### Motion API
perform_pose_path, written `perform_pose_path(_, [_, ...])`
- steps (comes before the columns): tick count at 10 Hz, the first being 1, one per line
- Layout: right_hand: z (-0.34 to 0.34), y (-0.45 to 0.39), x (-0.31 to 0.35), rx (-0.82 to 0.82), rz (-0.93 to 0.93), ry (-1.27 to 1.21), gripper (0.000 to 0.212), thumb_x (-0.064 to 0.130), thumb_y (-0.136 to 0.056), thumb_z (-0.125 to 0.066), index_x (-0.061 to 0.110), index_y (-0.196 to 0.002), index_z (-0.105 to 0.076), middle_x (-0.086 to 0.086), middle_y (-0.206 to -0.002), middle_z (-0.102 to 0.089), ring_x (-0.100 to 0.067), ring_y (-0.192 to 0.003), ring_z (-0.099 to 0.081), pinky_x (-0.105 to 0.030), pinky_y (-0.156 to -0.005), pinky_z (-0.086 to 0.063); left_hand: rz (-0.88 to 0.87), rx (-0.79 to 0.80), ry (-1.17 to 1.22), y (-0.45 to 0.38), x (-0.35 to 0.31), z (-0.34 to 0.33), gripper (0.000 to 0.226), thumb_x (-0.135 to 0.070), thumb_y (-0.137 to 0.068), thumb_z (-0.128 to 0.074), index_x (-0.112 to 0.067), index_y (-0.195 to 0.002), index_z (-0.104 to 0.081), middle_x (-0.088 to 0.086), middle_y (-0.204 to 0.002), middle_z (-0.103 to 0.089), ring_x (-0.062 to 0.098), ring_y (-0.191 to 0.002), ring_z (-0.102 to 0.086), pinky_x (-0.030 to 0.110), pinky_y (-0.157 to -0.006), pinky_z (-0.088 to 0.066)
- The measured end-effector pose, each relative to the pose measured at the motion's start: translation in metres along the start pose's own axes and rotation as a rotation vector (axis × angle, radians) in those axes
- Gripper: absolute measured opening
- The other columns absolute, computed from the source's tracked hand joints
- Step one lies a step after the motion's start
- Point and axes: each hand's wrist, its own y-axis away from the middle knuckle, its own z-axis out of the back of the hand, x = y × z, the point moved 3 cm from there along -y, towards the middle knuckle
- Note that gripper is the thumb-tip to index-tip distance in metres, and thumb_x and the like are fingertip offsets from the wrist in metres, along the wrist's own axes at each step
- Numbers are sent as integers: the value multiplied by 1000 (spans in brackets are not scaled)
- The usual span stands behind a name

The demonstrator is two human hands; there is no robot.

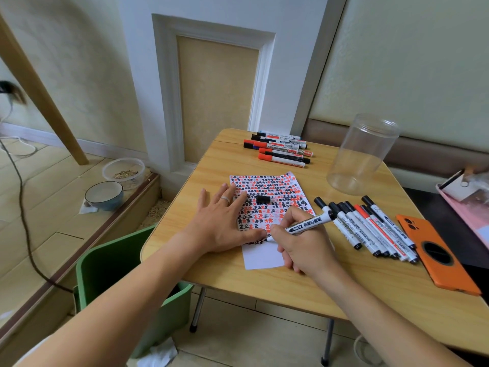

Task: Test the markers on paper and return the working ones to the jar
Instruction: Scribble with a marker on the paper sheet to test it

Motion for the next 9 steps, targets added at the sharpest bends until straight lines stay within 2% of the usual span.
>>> perform_pose_path(6, [1,-4,-7,-9,-19,-55,21,17,-93,-68,10,-82,-52,-9,-55,-61,-24,-38,-53,-23,-36,-34,0,2,4,0,0,0,126,-101,-59,-7,-31,-163,-3,3,-171,4,19,-156,13,60,-122,10])
perform_pose_path(9, [0,-1,-3,22,3,-25,20,18,-95,-68,9,-85,-53,-7,-55,-61,-20,-37,-50,-22,-35,-33,2,7,0,-1,0,0,125,-100,-59,-7,-30,-163,-4,3,-171,3,19,-156,13,60,-122,10])
